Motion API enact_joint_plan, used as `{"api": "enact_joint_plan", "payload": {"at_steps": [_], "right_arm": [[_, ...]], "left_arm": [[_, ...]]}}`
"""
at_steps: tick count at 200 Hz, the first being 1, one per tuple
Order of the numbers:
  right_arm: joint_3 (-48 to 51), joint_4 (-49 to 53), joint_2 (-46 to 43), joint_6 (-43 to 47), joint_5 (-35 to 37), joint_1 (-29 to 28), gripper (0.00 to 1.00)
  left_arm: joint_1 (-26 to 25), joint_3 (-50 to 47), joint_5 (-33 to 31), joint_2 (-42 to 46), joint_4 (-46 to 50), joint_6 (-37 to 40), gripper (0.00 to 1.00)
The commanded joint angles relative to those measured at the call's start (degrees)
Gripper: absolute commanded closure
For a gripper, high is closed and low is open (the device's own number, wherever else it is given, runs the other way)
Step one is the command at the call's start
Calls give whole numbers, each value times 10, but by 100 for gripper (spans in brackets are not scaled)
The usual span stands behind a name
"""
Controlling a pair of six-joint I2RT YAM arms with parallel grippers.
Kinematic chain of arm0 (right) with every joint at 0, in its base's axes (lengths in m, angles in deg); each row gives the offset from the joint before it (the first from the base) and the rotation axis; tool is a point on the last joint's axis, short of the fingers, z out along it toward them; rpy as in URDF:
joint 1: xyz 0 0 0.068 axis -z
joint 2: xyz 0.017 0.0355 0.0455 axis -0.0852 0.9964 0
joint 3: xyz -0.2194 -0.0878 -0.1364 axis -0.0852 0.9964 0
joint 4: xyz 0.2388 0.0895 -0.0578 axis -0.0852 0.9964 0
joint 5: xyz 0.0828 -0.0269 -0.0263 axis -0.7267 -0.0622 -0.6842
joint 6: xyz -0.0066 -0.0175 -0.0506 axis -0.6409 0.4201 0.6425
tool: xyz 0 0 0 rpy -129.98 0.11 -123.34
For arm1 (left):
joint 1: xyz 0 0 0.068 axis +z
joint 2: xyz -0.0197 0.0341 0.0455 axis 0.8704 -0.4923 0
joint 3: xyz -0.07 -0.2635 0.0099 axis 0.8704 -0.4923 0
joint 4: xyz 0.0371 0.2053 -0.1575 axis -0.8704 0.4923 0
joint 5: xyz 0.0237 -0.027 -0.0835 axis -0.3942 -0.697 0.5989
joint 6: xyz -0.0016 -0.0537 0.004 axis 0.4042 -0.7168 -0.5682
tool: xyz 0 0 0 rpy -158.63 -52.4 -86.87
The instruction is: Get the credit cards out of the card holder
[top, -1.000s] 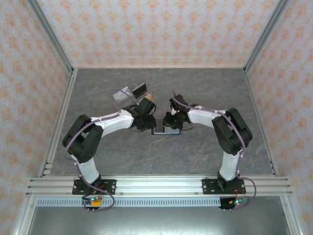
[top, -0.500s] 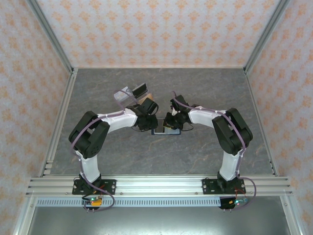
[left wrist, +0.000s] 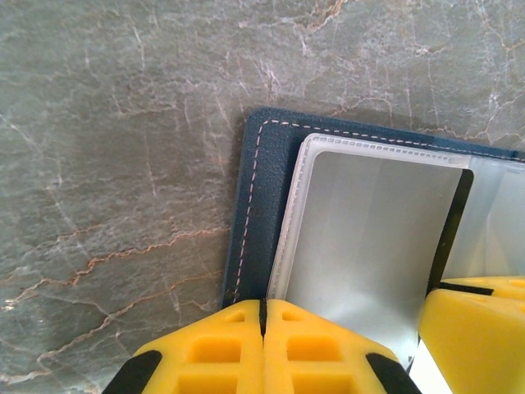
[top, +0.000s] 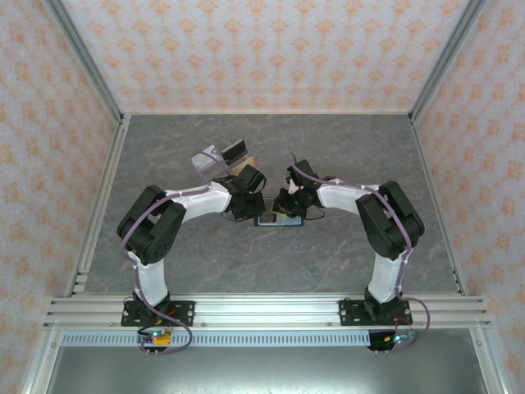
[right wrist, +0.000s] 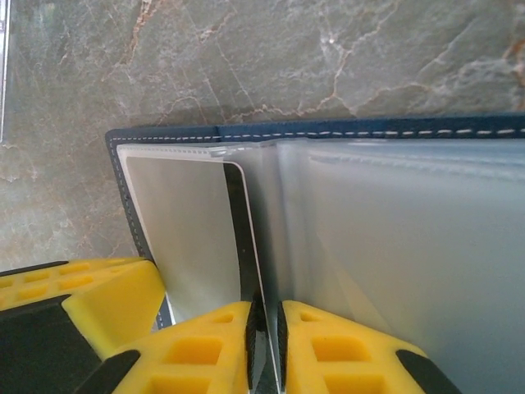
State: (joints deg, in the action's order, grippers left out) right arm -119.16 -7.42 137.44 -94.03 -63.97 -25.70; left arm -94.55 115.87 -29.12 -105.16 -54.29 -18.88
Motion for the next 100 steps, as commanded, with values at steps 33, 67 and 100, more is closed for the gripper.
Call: {"api": "enact_joint_plan", "payload": {"at_steps": [33, 67, 100], "right_arm": [[10, -18, 6, -3, -16, 2, 84], [11, -25, 5, -2, -25, 1, 83], [14, -36, 5, -6, -43, 1, 83]], "left_arm": [[-3, -1, -20, -18, 36, -3, 98], [-3, 2, -19, -17, 38, -1, 98], [-3, 4, -16, -18, 39, 1, 98]]}}
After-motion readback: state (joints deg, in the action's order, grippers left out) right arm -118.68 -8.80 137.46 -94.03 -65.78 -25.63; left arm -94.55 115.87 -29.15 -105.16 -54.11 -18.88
